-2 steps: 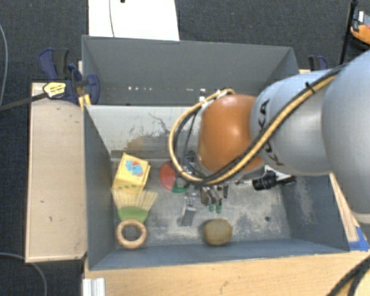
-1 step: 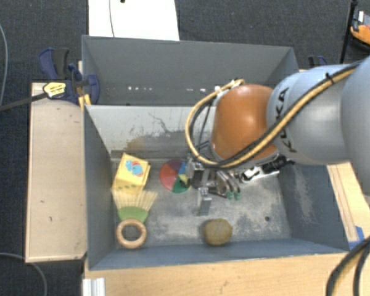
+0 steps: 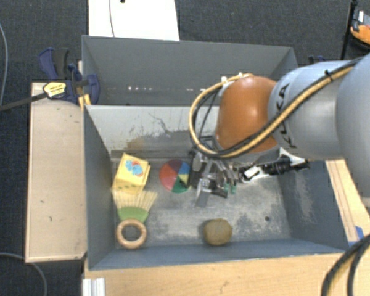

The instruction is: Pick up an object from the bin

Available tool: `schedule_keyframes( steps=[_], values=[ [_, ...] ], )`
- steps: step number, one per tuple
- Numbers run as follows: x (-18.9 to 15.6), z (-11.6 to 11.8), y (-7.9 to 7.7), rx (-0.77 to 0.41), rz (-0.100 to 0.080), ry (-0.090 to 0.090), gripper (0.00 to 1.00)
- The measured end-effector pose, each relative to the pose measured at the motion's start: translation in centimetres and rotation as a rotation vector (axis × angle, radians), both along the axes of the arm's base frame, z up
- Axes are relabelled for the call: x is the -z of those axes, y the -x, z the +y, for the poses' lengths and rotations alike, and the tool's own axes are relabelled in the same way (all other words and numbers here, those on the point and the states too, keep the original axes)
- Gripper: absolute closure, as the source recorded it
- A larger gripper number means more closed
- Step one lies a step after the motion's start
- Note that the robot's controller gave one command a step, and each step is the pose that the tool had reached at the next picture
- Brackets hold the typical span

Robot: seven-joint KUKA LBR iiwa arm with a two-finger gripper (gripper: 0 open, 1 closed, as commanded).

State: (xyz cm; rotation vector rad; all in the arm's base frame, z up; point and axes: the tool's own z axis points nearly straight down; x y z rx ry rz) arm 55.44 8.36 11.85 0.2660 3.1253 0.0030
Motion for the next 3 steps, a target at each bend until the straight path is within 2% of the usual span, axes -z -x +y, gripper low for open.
schedule_keyframes(
  steps=[1, 2, 3],
  values=[
    [1.7, 0.6, -0.5, 0.163, 0.0, -0.004, 0.0],
    [3.7, -1.3, -1.6, -0.055, 0.0, -0.001, 0.0],
    [4.0, -2.1, -2.2, 0.001, -0.001, -0.002, 0.0]
  ],
)
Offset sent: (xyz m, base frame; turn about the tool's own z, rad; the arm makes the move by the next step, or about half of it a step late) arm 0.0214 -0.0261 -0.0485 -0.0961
